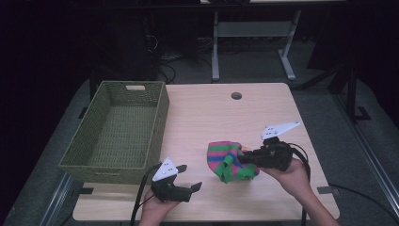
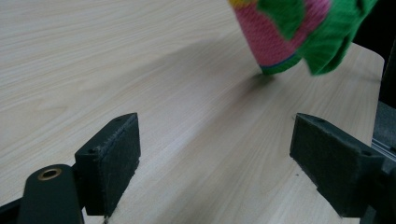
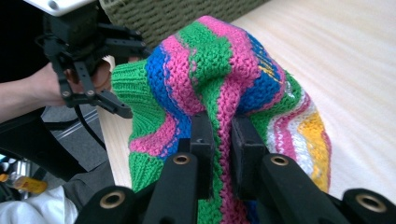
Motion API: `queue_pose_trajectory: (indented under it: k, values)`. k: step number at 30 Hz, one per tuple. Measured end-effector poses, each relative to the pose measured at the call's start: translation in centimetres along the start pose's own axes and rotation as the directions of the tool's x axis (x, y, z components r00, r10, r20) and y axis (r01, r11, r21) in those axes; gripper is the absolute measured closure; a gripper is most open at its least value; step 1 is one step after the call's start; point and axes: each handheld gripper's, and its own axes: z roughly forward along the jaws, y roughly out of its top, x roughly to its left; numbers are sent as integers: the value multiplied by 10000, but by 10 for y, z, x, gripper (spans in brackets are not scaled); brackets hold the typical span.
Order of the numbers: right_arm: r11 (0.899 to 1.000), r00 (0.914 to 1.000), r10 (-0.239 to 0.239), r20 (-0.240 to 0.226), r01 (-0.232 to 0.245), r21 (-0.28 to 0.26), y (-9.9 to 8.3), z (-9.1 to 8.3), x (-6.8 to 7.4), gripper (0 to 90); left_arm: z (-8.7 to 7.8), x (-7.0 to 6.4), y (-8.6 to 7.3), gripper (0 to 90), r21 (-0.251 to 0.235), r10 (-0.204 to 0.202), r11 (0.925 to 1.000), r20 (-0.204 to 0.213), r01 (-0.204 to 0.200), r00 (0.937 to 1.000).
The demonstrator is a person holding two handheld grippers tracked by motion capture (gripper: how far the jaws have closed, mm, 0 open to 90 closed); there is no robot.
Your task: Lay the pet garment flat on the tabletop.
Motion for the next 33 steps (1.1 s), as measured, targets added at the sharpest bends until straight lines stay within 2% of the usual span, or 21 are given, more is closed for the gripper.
queue_pose_trajectory:
  k: [2, 7, 14, 17, 21, 25, 28, 33]
  values:
    - [9998, 9999, 123, 46, -124, 180, -1, 8, -4, 809, 0, 0, 0, 158, 44, 9, 10000, -40, -8, 10000]
    - [9954, 9966, 825, -4, -824, 484, -6, 32, -19, 808, -1, 1, 0, 158, 23, -101, 9999, -91, 101, 9999]
    - [9871, 9930, 1124, 365, -1158, 1103, -7, 63, -34, 806, -3, 1, 0, 158, -32, -101, 9999, -79, 101, 9999]
    - [9804, 9883, 1496, 303, -1522, 1252, -11, 75, -41, 799, -3, 2, 0, 158, -50, -110, 9999, -90, 110, 9999]
    - [9739, 9841, 1743, 351, -1775, 1416, -19, 89, -48, 789, -3, 2, 0, 158, -103, -118, 9999, -83, 117, 9999]
    - [9710, 9850, 1676, 401, -1720, 1663, -25, 96, -51, 753, -4, 2, 0, 158, -104, -139, 9998, -81, 138, 9999]
    - [9711, 9847, 1710, 341, -1743, 1630, -27, 95, -52, 712, -3, 1, 0, 158, -83, -93, 9999, -76, 92, 9999]
    - [9760, 9884, 1441, 479, -1499, 1577, -24, 85, -50, 555, -3, 2, 0, 158, -80, -99, 9999, -86, 99, 9999]
